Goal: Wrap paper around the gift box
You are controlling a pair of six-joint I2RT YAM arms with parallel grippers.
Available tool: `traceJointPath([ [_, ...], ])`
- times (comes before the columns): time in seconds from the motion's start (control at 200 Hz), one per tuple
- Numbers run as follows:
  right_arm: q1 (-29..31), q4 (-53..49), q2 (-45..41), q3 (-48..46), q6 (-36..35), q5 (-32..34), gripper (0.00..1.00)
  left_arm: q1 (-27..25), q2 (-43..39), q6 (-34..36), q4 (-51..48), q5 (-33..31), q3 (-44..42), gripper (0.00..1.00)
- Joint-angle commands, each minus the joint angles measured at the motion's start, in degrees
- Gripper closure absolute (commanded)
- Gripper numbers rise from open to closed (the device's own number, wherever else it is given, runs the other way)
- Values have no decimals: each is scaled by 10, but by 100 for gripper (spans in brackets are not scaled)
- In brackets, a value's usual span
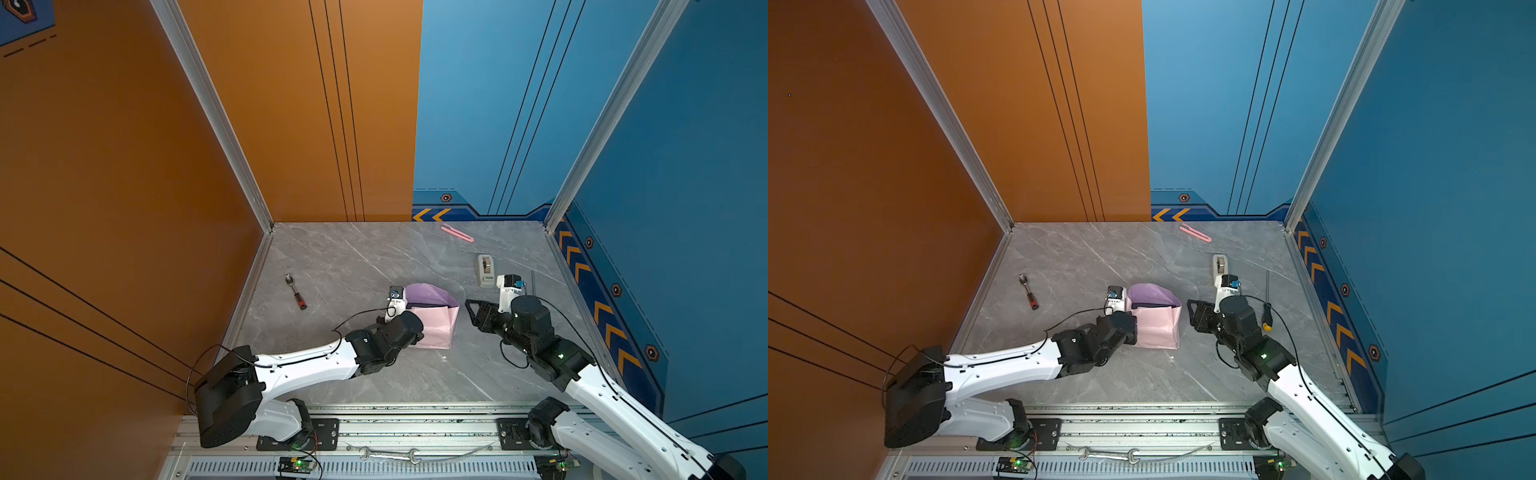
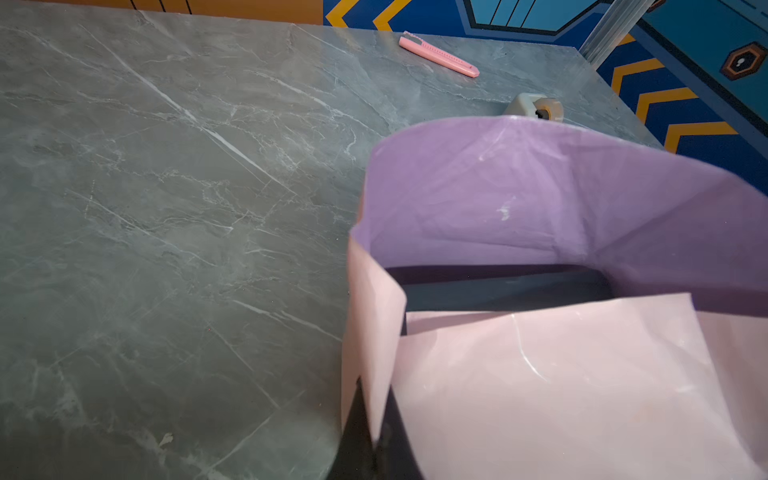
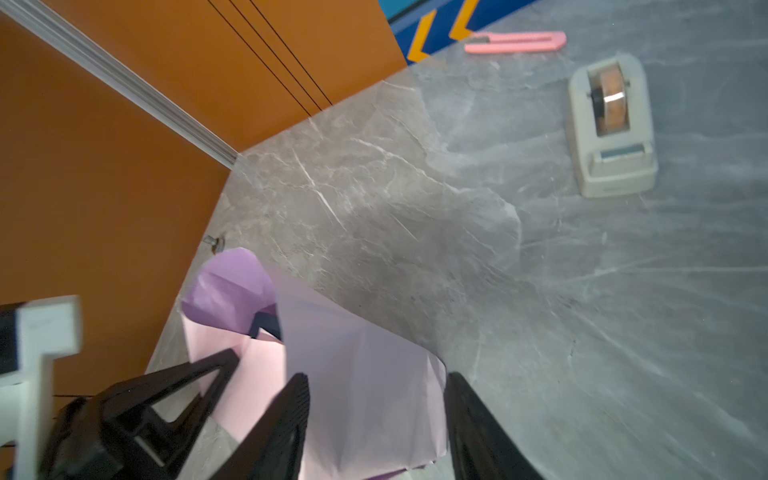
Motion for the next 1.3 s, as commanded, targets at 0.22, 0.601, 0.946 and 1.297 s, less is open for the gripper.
traceJointPath([
  [0.22,76,28,40,-37,31,38,43,-3,4,8,-26,-3,18,100],
  [0.601,117,84,99,-45,15,32,42,-4,11,11,-22,4,23,100],
  [0.946,100,54,152,-65,16,31,42,16,-13,19,-1,40,22,72],
  [1.297,61,18,138,-72,-6,-4,42,116,-171,-2,22,116,-55,27],
])
